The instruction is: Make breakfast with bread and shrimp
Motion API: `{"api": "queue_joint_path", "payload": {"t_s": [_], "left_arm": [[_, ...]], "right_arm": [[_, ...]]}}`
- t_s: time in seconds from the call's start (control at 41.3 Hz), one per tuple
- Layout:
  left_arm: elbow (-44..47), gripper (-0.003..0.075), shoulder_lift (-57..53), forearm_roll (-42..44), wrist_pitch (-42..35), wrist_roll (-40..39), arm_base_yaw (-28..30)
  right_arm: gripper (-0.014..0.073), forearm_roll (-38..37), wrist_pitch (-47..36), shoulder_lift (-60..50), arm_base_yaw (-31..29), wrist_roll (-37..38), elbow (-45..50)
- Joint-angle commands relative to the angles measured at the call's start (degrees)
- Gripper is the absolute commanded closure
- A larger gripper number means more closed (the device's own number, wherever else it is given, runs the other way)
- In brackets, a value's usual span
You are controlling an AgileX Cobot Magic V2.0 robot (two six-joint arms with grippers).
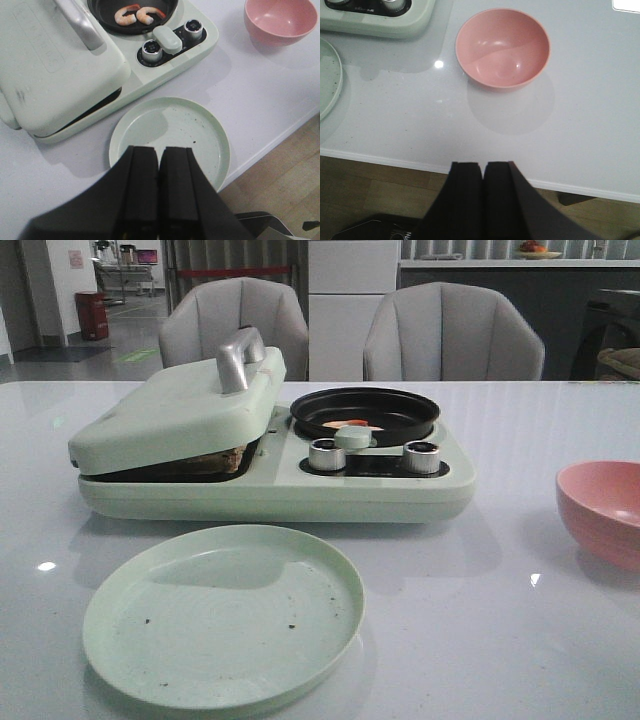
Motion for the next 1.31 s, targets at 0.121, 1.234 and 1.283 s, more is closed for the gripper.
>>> {"api": "queue_joint_path", "payload": {"t_s": [0.121,1.234,1.283], "left_arm": [[-1.5,0.0621,-0.8,-0.5,-3.0,-0.7,-0.4],[35.8,0.0621,-29.1,2.0,-38.3,1.7,28.6],[38.5,0.0621,-31.7,2.0,-40.2,1.7,29.9]], "right_arm": [[0.0547,-0.3,-4.2,0.1,-0.1,0.0,-1.3],[0.0547,0.0,-4.1,0.1,-0.1,0.0,-1.3],[0.0547,0.0,-4.1,0.1,-0.1,0.0,-1.3]]}}
